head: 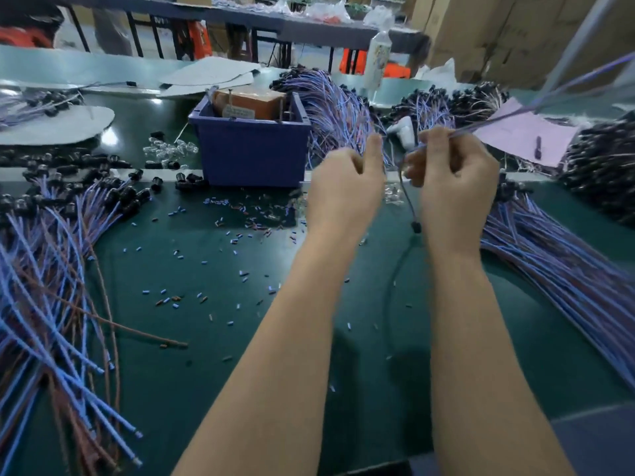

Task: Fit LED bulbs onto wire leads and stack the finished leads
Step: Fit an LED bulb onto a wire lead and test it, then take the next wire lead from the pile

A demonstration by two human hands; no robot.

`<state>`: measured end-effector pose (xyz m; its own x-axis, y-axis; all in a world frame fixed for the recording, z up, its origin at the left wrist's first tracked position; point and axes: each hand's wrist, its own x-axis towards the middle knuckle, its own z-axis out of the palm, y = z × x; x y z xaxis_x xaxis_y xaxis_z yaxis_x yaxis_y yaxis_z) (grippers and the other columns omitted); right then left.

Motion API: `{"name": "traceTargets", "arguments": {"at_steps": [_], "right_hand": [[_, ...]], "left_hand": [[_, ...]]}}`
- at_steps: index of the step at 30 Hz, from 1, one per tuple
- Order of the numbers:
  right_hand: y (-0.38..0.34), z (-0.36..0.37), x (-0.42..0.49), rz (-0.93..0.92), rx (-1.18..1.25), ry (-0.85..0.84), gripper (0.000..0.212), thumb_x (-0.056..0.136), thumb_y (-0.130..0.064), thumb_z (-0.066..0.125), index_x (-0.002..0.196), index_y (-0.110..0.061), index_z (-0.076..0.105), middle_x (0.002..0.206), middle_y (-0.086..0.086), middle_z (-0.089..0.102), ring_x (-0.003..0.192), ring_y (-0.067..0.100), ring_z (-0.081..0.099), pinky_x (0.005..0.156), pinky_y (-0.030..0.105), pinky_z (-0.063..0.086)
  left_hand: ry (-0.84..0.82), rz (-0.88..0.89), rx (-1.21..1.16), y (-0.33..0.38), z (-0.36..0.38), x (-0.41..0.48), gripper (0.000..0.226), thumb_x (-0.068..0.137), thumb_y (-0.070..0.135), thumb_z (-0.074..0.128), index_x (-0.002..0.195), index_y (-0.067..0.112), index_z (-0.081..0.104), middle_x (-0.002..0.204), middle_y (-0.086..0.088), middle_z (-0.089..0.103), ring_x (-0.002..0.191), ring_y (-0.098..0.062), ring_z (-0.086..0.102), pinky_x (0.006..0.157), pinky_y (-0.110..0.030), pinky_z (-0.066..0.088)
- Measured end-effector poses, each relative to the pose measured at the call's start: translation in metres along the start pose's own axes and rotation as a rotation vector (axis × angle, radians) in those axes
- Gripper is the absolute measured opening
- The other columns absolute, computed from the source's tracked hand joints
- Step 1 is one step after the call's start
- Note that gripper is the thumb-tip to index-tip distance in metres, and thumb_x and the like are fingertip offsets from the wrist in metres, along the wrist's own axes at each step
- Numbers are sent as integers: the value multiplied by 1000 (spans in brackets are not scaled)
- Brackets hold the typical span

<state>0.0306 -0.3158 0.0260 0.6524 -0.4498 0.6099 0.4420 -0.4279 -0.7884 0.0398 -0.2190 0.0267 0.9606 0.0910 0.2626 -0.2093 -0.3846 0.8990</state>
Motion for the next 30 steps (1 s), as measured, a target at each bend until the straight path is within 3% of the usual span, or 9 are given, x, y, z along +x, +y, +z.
{"name": "traceTargets", "arguments": {"at_steps": [3,5,8,13,16,18,21,25,30], "right_hand": [[5,-31,9,157,278,205,29,99,-20,46,75,-19,61,53,-9,60,47,3,54,51,19,45],[12,-52,10,244,391,306,30,100,-18,45,75,-18,61,51,-8,60,46,4,52,48,17,41],[29,-82,8,346,435,456,32,100,-18,45,72,-17,61,52,-6,61,44,6,51,46,17,41],[65,-130,6,568,375,634,35,98,-25,48,66,-15,56,44,-6,58,39,8,50,42,19,41],[83,-149,4,771,538,679,35,98,-27,48,66,-15,54,43,-6,58,37,5,52,38,15,40],[91,-154,4,835,762,725,33,100,-23,43,71,-12,53,51,-1,64,47,6,61,44,16,49],[100,-154,2,847,883,780,25,102,-16,39,84,-3,51,80,11,64,75,16,64,72,23,55],[99,-146,5,856,814,775,15,100,-15,43,102,-1,48,97,11,59,98,21,58,88,28,50],[92,-126,5,825,694,726,24,95,-8,45,114,3,53,99,7,58,88,16,63,75,24,53]], "left_hand": [[-446,-448,-582,14,44,-13,60,98,55,24,75,9,55,44,0,50,32,-9,35,39,-13,27],[-458,-537,-974,25,71,-16,44,102,44,27,80,12,49,36,8,43,27,-1,29,33,-9,21],[-371,-484,-1184,42,104,-9,28,103,22,35,79,14,47,43,10,43,31,1,30,33,-10,21],[-428,-397,-971,61,162,-12,32,101,11,41,69,14,50,43,10,50,34,2,39,36,-11,33],[-454,-462,-832,55,198,-15,35,99,3,40,66,10,47,42,6,53,36,-2,46,41,-14,41],[-500,-549,-751,45,216,-18,28,97,-1,39,73,5,52,66,-9,64,56,-13,58,59,-21,52],[-584,-644,-717,34,227,-23,26,97,-5,38,117,-15,52,114,-27,62,95,-30,65,80,-26,53],[-517,-574,-639,25,224,-22,25,95,-1,39,102,-15,58,60,-8,64,52,-10,62,57,-18,54],[-469,-365,-484,17,201,-14,32,94,9,42,64,12,56,62,-2,61,55,-12,57,60,-25,49]]}}
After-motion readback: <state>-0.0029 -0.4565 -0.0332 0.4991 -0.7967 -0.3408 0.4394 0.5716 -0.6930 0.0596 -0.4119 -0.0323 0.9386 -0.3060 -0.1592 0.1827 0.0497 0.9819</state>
